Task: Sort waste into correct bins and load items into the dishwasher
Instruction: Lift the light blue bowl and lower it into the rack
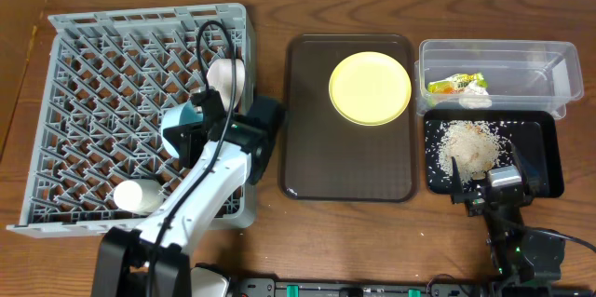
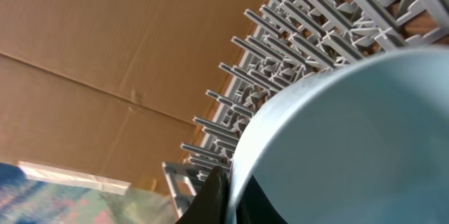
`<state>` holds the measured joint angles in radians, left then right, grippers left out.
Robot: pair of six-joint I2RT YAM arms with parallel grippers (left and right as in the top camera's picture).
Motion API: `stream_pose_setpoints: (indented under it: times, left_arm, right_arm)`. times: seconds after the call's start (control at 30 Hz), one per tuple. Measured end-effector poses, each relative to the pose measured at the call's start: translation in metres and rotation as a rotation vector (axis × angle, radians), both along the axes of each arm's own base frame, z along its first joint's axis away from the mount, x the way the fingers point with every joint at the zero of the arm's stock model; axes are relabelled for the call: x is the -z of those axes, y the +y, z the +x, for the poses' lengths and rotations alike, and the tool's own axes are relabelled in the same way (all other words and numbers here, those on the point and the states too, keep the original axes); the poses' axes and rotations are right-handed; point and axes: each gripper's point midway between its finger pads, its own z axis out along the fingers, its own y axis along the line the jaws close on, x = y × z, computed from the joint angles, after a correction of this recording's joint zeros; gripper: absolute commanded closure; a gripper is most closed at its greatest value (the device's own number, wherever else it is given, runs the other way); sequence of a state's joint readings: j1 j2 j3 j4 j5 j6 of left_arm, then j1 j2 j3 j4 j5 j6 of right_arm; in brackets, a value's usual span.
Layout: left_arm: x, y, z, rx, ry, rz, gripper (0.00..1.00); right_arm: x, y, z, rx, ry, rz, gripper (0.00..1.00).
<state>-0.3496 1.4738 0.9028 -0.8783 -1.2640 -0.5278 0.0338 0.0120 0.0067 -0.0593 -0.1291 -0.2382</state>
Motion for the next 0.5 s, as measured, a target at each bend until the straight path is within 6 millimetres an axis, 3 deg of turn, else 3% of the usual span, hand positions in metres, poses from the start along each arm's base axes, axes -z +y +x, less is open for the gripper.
stream_pose_setpoints:
  times: [0.5]
  left_arm:
    - [0.002,-0.025,0.009,0.093,0.052,0.103,0.93]
  right_arm:
    - [0.000,0.000,0.000,0.000,0.000,0.000,0.01]
